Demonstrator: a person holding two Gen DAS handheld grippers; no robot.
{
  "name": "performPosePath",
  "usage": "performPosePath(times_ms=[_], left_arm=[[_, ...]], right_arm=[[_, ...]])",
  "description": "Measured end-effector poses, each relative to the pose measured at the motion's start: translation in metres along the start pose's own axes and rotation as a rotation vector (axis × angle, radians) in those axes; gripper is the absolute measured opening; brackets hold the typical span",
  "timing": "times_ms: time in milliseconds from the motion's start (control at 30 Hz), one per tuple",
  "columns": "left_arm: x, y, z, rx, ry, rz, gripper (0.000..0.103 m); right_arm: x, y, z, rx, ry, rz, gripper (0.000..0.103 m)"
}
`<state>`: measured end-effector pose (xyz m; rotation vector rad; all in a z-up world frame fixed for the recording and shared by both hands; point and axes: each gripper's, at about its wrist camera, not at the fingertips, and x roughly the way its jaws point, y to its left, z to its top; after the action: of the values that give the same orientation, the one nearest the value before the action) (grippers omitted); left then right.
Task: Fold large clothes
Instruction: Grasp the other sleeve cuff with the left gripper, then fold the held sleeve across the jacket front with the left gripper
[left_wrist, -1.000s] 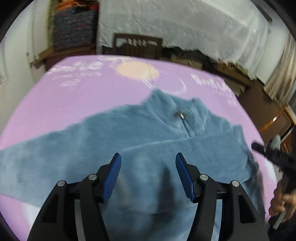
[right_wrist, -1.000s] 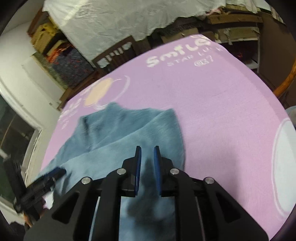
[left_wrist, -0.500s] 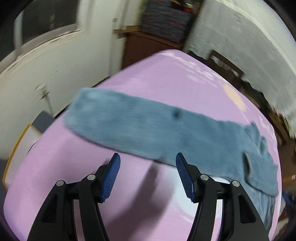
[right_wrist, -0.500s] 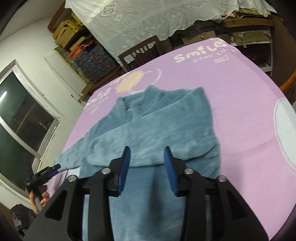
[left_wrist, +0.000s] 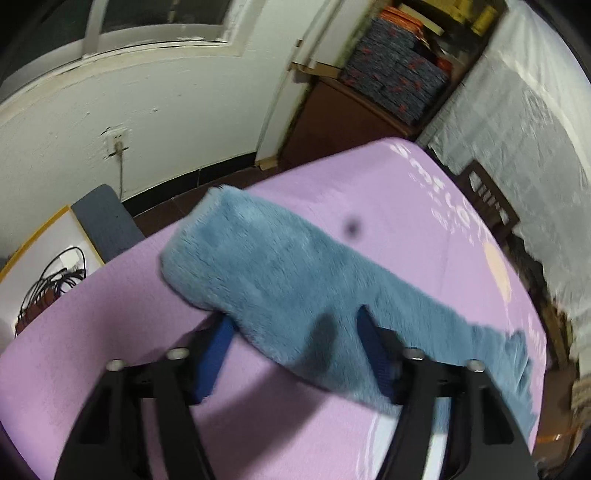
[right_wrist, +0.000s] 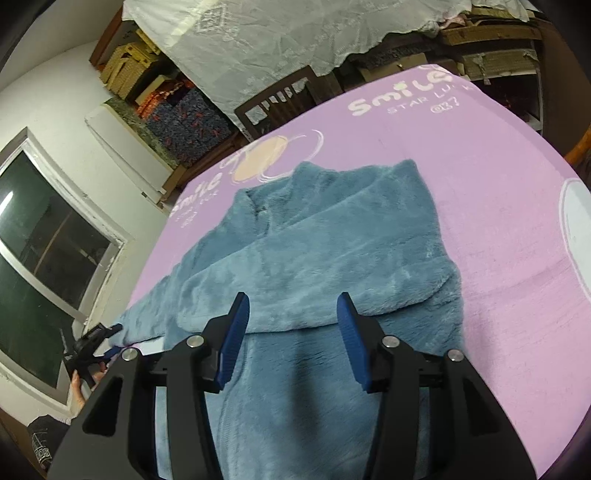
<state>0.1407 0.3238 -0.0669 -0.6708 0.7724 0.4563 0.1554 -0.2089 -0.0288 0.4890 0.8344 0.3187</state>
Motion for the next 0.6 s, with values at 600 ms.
performPosePath(times_ms=[600], left_arm=[[-0.082,-0.180,-0.042,0.516,-0.202,0.000,0.009]], right_arm=[[0.029,-0.040,0.012,0.018,0.057,-0.016,0.041]])
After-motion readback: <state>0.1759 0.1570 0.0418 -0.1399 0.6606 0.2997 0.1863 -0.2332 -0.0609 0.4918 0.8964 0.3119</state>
